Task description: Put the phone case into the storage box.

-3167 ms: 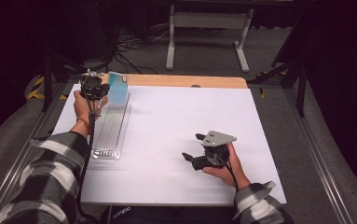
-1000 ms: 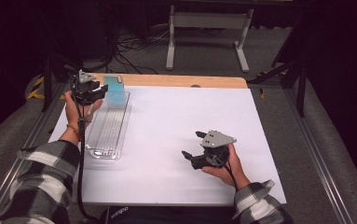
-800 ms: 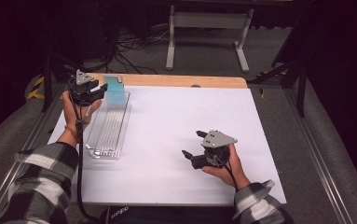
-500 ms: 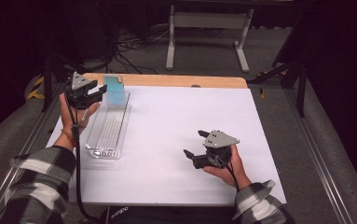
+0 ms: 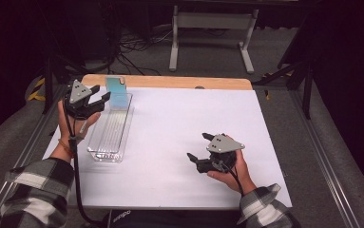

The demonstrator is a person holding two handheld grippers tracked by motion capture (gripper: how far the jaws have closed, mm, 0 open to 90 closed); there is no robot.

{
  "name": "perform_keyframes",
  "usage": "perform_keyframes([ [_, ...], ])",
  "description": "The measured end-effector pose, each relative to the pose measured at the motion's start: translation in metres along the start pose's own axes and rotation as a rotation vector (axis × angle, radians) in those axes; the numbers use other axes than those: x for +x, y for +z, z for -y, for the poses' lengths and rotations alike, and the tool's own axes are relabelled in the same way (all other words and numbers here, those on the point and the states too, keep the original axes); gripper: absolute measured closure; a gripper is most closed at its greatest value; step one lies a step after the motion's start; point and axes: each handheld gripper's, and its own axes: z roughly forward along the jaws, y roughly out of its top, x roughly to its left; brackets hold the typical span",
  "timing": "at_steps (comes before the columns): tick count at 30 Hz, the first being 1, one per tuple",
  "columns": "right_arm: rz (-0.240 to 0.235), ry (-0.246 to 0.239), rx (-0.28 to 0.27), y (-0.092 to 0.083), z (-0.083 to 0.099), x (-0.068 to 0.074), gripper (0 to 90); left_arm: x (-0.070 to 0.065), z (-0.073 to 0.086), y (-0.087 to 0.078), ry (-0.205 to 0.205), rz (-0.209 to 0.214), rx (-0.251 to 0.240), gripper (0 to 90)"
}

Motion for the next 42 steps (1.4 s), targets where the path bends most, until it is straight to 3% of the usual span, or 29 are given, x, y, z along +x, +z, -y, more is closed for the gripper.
perform_keyframes([
  [12,0.013,-0.020,-0.012,-0.002,-0.003,0.005,16.4,-0.010,0.007,-0.020,0.027,0.028,-0.054,43.4],
  [22,0.022,-0.042,-0.006,-0.001,-0.003,0.009,16.4,-0.019,0.012,-0.031,0.043,0.055,-0.066,37.1],
  [42,0.042,-0.059,-0.026,-0.004,-0.004,0.012,16.4,-0.042,0.017,-0.048,0.088,0.137,-0.116,33.0],
])
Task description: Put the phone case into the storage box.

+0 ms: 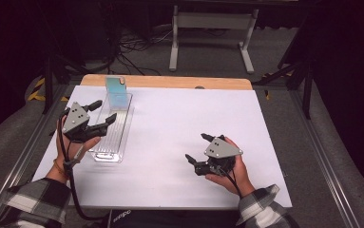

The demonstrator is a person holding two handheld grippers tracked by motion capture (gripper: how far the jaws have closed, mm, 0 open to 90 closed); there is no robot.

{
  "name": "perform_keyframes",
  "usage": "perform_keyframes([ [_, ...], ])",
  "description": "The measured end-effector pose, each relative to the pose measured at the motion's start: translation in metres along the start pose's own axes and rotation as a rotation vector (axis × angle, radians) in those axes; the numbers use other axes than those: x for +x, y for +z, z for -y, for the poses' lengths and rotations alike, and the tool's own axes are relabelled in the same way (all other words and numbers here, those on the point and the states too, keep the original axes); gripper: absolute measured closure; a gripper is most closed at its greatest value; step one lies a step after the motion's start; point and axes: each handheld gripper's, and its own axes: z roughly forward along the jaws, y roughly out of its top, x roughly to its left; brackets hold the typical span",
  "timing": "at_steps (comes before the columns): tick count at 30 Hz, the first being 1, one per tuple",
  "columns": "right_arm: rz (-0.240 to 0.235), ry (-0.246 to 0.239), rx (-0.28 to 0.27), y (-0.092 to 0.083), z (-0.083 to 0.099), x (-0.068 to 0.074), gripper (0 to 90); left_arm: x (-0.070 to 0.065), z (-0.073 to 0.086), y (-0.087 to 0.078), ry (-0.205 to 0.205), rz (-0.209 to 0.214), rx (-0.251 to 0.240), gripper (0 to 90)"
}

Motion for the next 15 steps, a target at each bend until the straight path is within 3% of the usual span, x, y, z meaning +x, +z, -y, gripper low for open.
perform_keyframes([
  [15,0.024,-0.004,-0.025,-0.005,-0.002,0.000,10.5,-0.016,0.000,-0.007,0.002,0.043,-0.025,23.6],
])
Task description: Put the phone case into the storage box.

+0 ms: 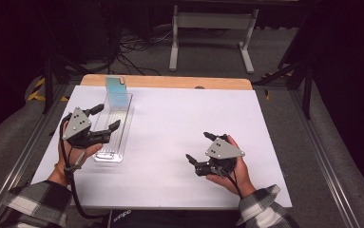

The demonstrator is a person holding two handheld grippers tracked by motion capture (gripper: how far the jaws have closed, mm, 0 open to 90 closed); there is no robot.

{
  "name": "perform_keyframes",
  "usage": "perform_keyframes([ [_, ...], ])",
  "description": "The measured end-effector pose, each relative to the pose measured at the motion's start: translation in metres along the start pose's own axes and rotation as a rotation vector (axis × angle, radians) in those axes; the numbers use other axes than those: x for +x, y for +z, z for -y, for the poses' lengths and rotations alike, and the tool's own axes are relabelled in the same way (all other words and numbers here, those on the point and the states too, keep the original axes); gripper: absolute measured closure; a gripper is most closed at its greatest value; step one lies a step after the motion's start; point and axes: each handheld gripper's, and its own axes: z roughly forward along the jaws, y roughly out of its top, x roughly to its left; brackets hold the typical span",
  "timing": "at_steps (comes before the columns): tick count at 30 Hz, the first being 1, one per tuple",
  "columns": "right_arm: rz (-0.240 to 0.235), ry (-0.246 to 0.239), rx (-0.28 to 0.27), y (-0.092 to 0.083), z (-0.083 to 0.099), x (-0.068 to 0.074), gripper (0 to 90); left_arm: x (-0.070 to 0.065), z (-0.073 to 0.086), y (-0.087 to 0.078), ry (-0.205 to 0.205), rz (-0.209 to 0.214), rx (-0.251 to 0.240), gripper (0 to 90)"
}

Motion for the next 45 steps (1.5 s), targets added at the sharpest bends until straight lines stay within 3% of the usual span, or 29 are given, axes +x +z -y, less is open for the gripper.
perform_keyframes([
  [14,0.039,0.010,-0.030,-0.004,-0.002,-0.002,3.4,-0.010,0.003,-0.002,-0.002,0.038,-0.016,10.3],
  [23,0.032,0.009,-0.030,-0.005,-0.003,-0.002,4.1,-0.018,0.003,-0.005,0.010,0.065,-0.041,3.6],
  [45,0.055,0.006,-0.039,-0.013,-0.004,0.002,4.1,-0.051,0.002,-0.023,0.049,0.123,-0.103,2.2],
])
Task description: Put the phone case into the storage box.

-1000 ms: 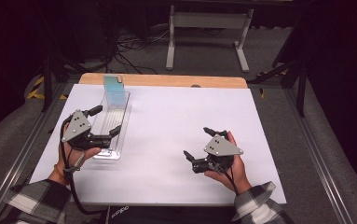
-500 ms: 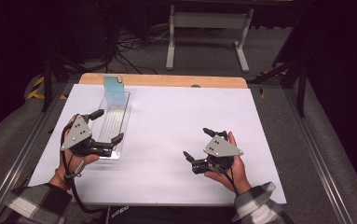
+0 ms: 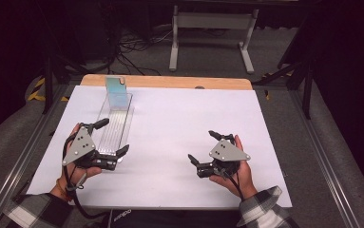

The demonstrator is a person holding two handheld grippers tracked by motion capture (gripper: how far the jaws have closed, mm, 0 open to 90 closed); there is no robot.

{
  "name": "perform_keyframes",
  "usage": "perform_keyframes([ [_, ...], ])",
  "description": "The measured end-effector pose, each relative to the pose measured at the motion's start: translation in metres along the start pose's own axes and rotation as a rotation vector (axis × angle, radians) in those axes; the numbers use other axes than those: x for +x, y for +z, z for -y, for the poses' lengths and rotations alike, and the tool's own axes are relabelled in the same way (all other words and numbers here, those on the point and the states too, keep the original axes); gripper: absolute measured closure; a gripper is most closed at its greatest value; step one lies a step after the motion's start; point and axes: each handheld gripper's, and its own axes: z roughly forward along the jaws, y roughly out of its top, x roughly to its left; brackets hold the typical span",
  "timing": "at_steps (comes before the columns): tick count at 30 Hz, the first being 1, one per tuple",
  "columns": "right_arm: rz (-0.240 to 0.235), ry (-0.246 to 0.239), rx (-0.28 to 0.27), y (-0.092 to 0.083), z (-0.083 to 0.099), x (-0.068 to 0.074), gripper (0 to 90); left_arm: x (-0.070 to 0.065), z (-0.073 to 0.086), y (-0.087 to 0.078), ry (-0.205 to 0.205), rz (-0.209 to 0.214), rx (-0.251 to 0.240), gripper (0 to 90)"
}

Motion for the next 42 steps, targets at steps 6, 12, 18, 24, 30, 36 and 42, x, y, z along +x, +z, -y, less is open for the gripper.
perform_keyframes([
  [6,0.006,-0.001,0.001,-0.004,0.001,0.001,4.1,-0.005,0.002,-0.001,0.003,0.008,-0.002,2.3],
  [12,0.011,-0.007,-0.001,-0.006,0.000,0.003,4.1,-0.009,0.003,-0.001,0.017,0.017,0.004,2.3],
  [18,0.027,-0.015,0.006,-0.010,0.002,0.007,4.1,-0.012,0.010,0.002,0.013,0.024,0.018,2.5],
  [24,0.041,-0.017,0.002,-0.016,0.005,0.010,4.1,-0.015,0.012,0.003,0.031,0.032,0.027,2.6],
  [30,0.049,-0.021,-0.006,-0.020,0.006,0.012,4.1,-0.020,0.016,0.001,0.020,0.042,0.027,3.0],
  [36,0.060,-0.047,0.009,-0.020,0.009,0.014,4.1,-0.024,0.023,0.001,0.034,0.045,0.050,3.6],
  [42,0.064,-0.039,0.014,-0.020,0.013,0.018,4.1,-0.033,0.035,0.000,-0.004,0.041,0.068,5.6],
])
